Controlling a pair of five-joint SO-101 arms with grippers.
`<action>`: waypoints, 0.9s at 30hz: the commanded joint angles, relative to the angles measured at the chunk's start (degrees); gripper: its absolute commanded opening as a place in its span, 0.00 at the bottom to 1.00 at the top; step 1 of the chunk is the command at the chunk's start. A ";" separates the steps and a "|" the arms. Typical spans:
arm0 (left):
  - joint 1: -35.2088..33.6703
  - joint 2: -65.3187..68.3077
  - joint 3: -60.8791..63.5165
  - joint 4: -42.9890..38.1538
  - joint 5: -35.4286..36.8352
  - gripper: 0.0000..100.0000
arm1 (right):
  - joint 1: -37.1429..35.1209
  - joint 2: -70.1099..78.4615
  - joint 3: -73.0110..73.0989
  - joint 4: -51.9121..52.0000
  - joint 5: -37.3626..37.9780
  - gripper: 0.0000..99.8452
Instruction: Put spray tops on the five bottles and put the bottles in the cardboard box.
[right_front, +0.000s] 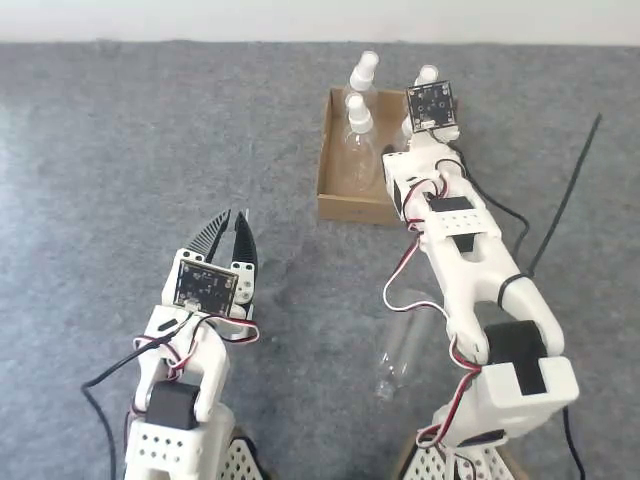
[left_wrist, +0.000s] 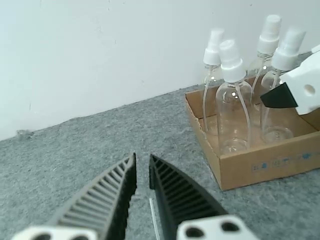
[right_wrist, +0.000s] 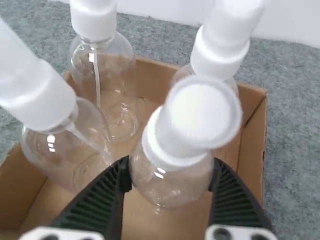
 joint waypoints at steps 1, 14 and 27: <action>-0.26 -0.97 -0.75 0.35 -0.35 0.04 | 0.57 -0.75 -3.78 1.01 0.79 0.16; -0.26 -0.97 -0.75 0.35 -0.35 0.04 | 0.57 -0.75 -3.60 1.19 0.79 0.22; -0.26 -0.97 -0.75 0.35 -0.35 0.04 | 0.48 -1.36 -3.69 2.86 0.79 0.25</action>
